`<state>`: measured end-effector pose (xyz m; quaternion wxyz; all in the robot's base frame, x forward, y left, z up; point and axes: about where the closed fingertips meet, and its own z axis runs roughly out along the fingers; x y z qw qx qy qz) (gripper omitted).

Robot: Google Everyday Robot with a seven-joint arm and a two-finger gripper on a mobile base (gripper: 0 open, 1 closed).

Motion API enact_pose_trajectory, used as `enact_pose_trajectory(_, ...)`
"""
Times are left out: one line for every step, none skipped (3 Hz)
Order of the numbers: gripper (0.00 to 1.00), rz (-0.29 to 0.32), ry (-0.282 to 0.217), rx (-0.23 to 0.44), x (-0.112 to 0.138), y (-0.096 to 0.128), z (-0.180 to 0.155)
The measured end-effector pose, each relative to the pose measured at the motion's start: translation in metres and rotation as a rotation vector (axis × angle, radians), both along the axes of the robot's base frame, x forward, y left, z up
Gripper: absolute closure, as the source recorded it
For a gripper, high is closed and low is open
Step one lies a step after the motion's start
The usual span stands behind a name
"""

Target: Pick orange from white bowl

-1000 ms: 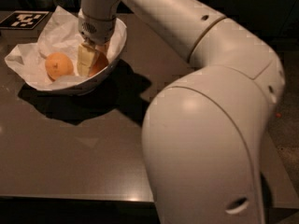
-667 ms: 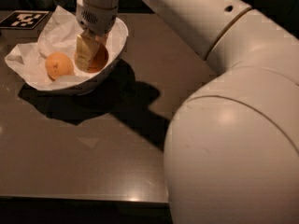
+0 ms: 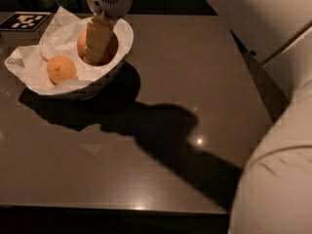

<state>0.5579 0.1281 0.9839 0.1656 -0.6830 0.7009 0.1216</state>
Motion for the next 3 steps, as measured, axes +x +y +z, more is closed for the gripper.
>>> enact_pose_trajectory(1.00,0.060,-0.012,0.058,-0.023,-0.023,0.017)
enact_pose_trajectory(1.00,0.053,-0.002,0.112,-0.044,-0.055,0.025)
enact_pose_trajectory(1.00,0.012,0.022,0.154,-0.061,-0.084,0.023)
